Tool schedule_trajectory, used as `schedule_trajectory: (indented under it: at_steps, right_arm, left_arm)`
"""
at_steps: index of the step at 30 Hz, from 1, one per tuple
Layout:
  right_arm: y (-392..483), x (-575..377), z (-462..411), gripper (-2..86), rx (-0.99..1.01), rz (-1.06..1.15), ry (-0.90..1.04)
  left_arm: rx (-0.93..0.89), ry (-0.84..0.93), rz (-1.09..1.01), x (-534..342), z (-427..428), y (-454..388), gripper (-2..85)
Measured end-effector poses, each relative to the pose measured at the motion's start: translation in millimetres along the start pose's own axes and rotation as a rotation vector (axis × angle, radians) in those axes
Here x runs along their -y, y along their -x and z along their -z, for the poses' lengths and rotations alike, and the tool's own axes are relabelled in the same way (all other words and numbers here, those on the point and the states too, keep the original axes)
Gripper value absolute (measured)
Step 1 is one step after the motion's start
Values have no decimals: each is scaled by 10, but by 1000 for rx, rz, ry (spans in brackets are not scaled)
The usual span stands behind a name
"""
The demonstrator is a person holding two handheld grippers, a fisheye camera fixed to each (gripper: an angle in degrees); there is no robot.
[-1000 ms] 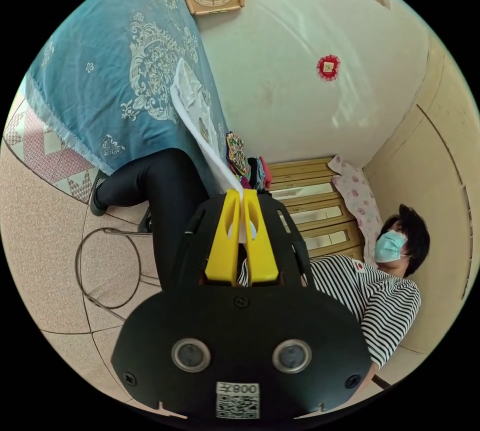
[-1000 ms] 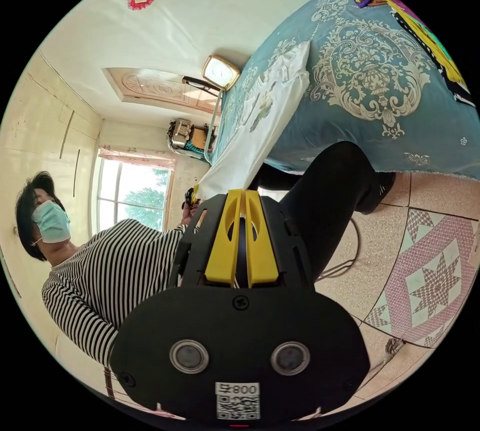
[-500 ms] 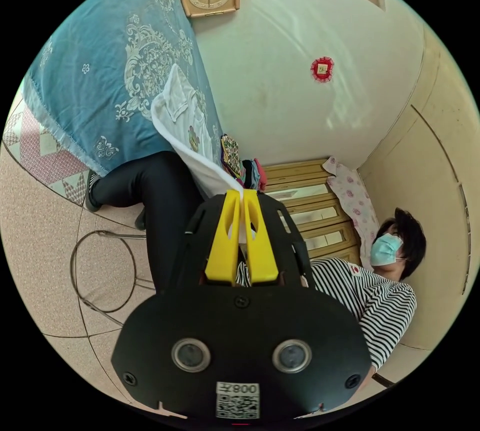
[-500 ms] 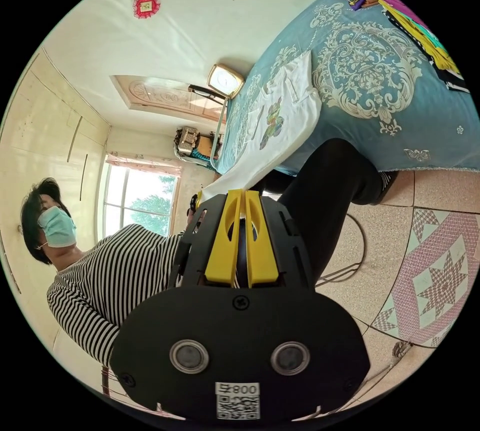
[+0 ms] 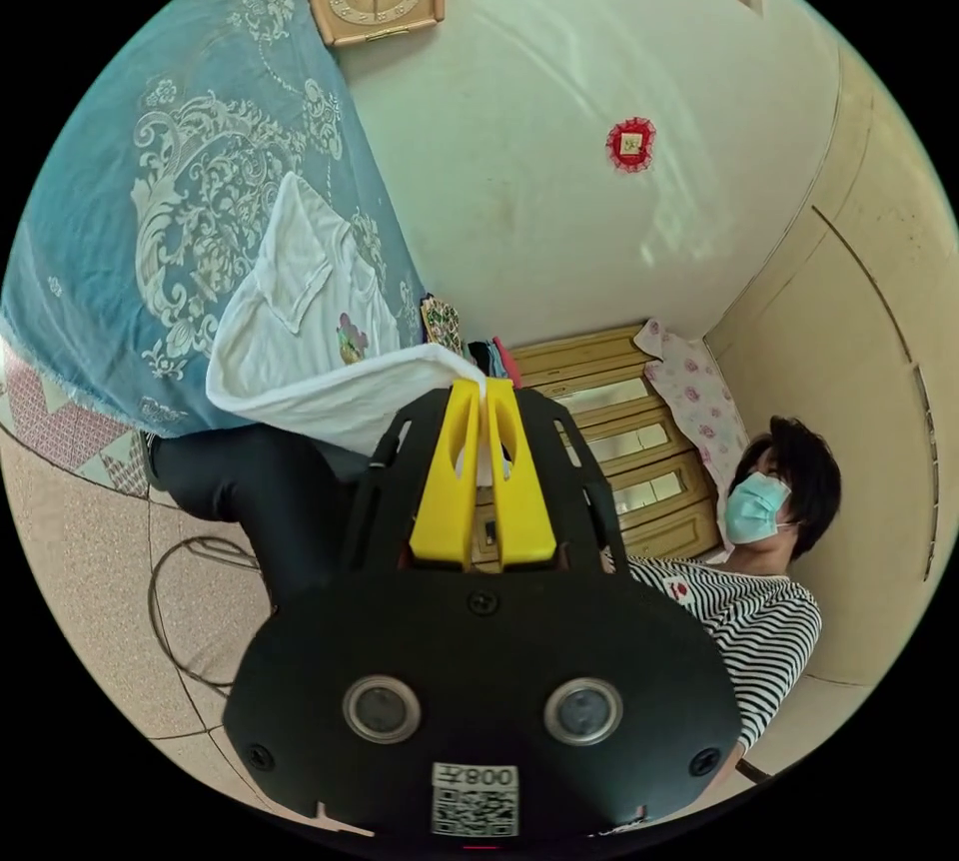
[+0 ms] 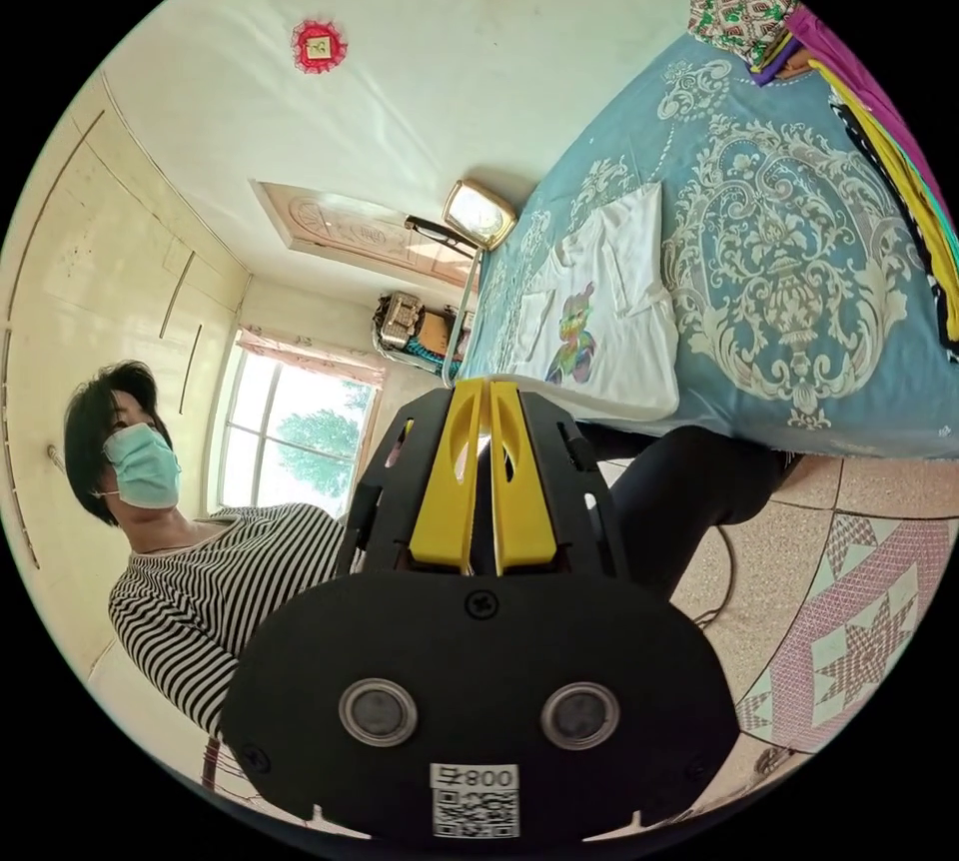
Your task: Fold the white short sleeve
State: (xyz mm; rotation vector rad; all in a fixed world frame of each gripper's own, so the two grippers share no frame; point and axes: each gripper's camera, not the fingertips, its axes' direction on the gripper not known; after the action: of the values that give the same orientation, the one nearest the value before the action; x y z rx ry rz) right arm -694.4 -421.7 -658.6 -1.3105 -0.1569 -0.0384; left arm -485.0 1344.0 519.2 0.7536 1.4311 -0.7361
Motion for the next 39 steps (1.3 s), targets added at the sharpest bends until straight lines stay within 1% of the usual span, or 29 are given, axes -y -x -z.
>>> schedule_trajectory:
  at_steps: [9,14,23,32,39]
  right_arm:
    - [-504,1380,-304,7,-1,-12,-34]
    - [-961,2232,-581,8,-15,-45,-17]
    - [-1897,3458,-1060,9,-26,-137,11]
    - [-2665,4485,-1453,10,-53,-192,29]
    - [-3026,5122,-1715,10,-65,-199,46]
  left_arm:
    - [65,5,6,1364,-581,339,11]
    - [89,-12,55,2069,-905,741,10]
    - [147,-8,122,3181,-1424,1477,10]
    - [187,-1,149,4124,-1888,2131,11]
    - [204,-17,166,4605,-2072,2476,13]
